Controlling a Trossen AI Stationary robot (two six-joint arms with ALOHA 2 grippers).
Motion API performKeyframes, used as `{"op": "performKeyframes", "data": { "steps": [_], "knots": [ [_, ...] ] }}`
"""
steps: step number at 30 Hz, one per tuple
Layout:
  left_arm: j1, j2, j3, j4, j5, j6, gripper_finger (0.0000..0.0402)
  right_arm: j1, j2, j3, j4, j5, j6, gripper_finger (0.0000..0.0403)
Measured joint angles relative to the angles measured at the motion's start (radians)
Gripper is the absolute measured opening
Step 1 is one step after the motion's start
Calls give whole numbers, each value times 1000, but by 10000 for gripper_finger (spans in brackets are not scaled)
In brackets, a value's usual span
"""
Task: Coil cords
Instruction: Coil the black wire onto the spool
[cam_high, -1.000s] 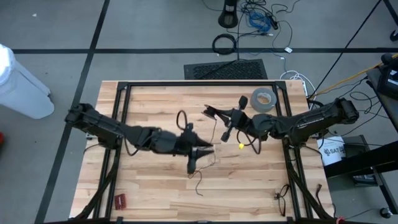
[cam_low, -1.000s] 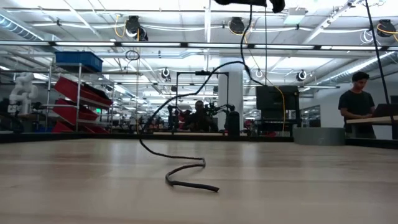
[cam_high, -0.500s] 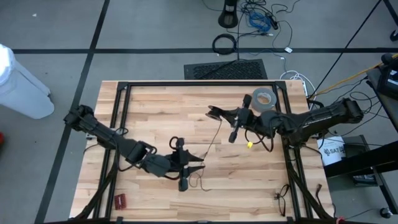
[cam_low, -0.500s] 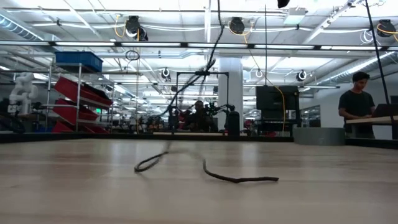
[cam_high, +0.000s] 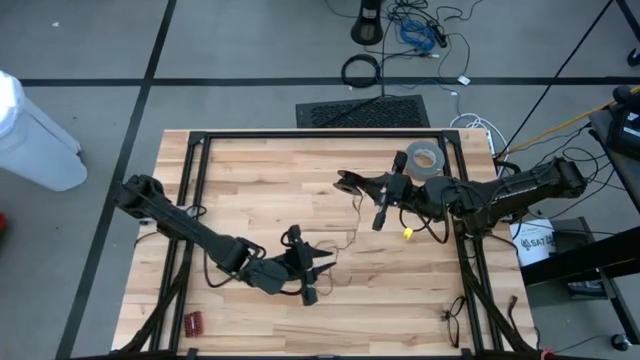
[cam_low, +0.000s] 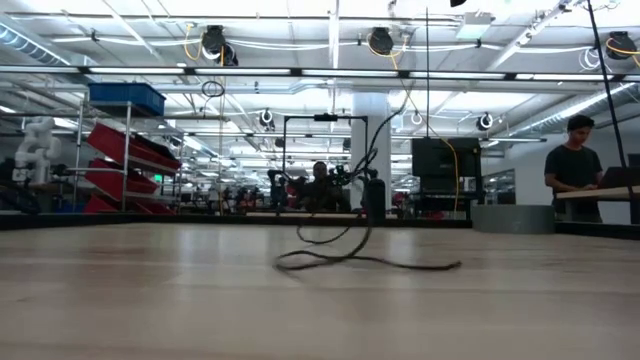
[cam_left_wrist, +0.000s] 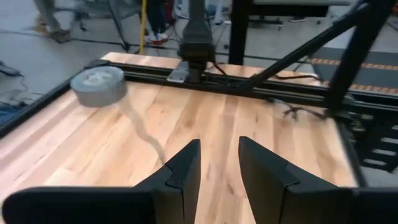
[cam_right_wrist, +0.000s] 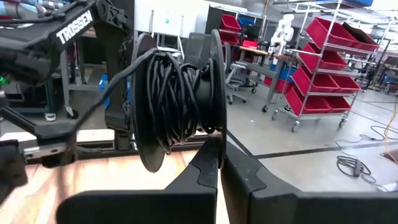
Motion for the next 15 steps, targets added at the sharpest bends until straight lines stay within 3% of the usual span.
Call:
{"op": "performKeyframes", "data": {
  "steps": [7,15],
  "knots": [
    [18,96,0,90,-241,54,116,0,0,0,0,-4,0,0],
    [88,154,0,210,-144,53,116,0,0,0,0,-4,0,0]
  ]
}}
